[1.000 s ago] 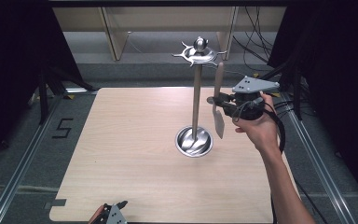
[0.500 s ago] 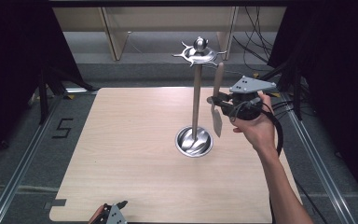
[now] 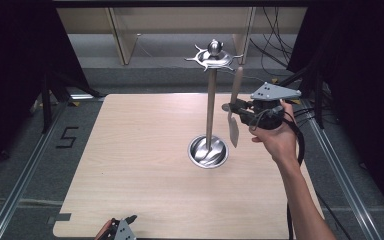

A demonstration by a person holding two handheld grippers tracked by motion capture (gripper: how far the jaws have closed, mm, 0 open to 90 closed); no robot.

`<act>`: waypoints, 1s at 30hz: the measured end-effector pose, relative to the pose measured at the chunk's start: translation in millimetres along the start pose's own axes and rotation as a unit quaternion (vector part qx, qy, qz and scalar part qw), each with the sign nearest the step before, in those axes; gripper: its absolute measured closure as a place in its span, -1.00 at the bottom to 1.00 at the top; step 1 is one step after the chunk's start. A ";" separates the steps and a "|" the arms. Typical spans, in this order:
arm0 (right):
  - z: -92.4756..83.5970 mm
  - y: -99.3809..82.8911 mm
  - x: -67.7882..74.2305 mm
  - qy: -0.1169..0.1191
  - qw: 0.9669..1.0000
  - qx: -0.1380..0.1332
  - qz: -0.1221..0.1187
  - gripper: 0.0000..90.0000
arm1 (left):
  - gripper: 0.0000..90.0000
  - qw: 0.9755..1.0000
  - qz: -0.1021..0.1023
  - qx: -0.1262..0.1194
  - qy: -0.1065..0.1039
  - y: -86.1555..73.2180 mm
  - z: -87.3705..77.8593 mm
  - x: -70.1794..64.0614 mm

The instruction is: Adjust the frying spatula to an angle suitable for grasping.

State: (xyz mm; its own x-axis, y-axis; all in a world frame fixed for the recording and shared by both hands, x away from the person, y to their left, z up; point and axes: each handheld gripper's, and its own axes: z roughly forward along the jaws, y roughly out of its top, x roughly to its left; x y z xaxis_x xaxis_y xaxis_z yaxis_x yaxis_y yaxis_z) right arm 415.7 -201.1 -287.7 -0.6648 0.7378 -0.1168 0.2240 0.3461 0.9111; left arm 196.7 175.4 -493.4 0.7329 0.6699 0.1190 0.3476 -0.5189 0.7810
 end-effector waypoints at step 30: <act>23.2 12.5 -47.5 0.014 0.999 0.027 0.018 0.71 | -0.66 1.000 0.011 0.004 0.013 -0.2 -0.4 1.9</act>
State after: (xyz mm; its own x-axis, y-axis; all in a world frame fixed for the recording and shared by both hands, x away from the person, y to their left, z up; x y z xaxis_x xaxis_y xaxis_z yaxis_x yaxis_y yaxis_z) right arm 466.7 -218.4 -279.9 -0.6749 0.7344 -0.0719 0.2863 0.3505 0.8917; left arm 197.8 177.0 -493.1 0.7251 0.6718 0.1515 0.3361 -0.5371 0.7737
